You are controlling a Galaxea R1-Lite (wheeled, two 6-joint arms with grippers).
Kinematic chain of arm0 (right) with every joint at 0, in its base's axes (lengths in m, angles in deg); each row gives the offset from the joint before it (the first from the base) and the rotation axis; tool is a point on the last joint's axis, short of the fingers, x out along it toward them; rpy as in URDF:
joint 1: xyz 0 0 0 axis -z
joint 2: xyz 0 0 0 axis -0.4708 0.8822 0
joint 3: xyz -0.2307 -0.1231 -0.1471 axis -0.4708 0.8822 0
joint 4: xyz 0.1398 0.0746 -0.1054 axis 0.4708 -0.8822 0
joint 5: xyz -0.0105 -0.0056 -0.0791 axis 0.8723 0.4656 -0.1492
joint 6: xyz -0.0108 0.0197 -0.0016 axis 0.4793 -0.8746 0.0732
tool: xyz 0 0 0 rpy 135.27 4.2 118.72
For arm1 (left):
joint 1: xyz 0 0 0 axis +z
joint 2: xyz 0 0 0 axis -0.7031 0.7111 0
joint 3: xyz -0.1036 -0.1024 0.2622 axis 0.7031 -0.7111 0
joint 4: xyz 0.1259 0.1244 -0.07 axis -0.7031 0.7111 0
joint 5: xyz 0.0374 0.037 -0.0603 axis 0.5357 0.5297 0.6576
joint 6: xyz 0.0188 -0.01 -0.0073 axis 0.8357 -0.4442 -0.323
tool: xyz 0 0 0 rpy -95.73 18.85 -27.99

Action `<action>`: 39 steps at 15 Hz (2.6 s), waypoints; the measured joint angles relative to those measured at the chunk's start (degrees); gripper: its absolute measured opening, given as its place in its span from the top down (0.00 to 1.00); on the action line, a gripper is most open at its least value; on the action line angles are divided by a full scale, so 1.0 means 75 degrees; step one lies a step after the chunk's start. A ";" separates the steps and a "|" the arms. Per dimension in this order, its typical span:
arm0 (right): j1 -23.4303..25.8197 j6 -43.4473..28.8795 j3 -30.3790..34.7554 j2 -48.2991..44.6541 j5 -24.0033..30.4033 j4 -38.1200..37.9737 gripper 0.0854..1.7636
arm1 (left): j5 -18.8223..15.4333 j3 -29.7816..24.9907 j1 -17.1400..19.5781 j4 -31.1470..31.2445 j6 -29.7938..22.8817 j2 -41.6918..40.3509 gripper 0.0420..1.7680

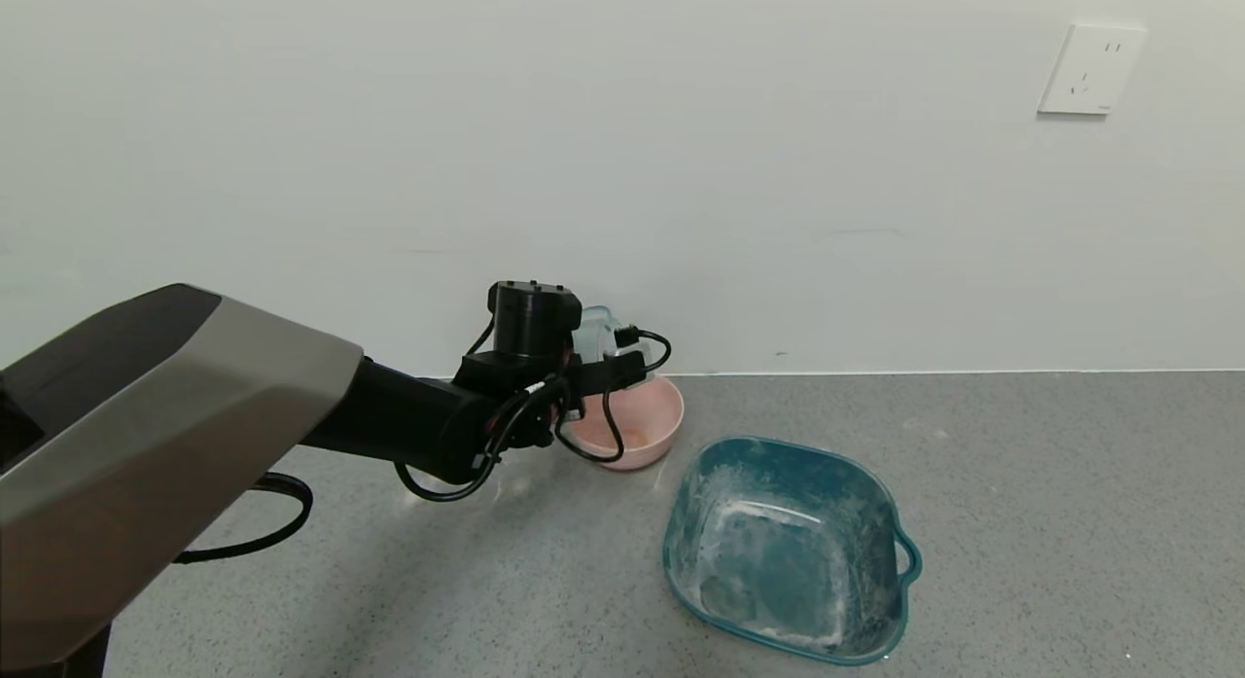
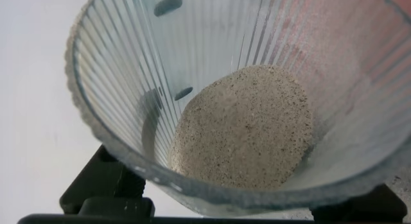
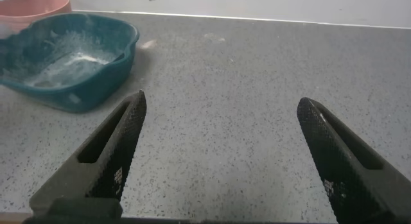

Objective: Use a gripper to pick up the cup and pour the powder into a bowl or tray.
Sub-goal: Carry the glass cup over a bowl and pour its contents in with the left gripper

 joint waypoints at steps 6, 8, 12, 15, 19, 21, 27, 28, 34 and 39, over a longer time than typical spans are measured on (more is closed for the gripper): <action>0.0000 0.0003 0.0000 0.0000 0.0000 -0.0003 0.03 | 0.0297 -0.0011 0.0000 0.0003 0.0676 0.0011 0.26; 0.0000 0.0003 0.0000 0.0000 0.0000 -0.0003 0.03 | 0.0400 -0.0021 -0.0008 -0.0003 0.0941 0.0037 0.26; 0.0000 0.0005 0.0000 0.0000 0.0000 -0.0003 0.03 | 0.0926 -0.0023 -0.0104 0.0003 0.1440 0.0052 0.26; 0.0000 0.0003 0.0000 0.0000 0.0000 -0.0003 0.03 | 0.1273 0.0029 -0.0172 0.0007 0.1731 0.0060 0.26; 0.0000 0.0003 0.0000 0.0000 -0.0003 -0.0003 0.03 | 0.1580 0.0000 -0.0244 -0.0015 0.2022 0.0085 0.26; 0.0000 0.0003 0.0000 0.0000 0.0000 -0.0003 0.03 | 0.1793 0.0011 -0.0332 -0.0041 0.2168 0.0101 0.26; 0.0000 0.0003 0.0000 0.0000 0.0000 -0.0003 0.03 | 0.2326 0.0044 -0.0592 -0.0137 0.2701 0.0114 0.26; 0.0000 0.0000 0.0000 0.0000 0.0000 -0.0003 0.03 | 0.2480 0.0041 -0.0650 -0.0140 0.2786 0.0114 0.26; 0.0000 0.0003 0.0000 0.0000 0.0000 -0.0003 0.03 | 0.3028 0.0133 -0.0891 -0.0119 0.3543 0.0115 0.26; 0.0000 0.0000 0.0000 0.0000 0.0000 0.0000 0.03 | 0.3046 0.0291 -0.0904 -0.0130 0.3535 0.0154 0.26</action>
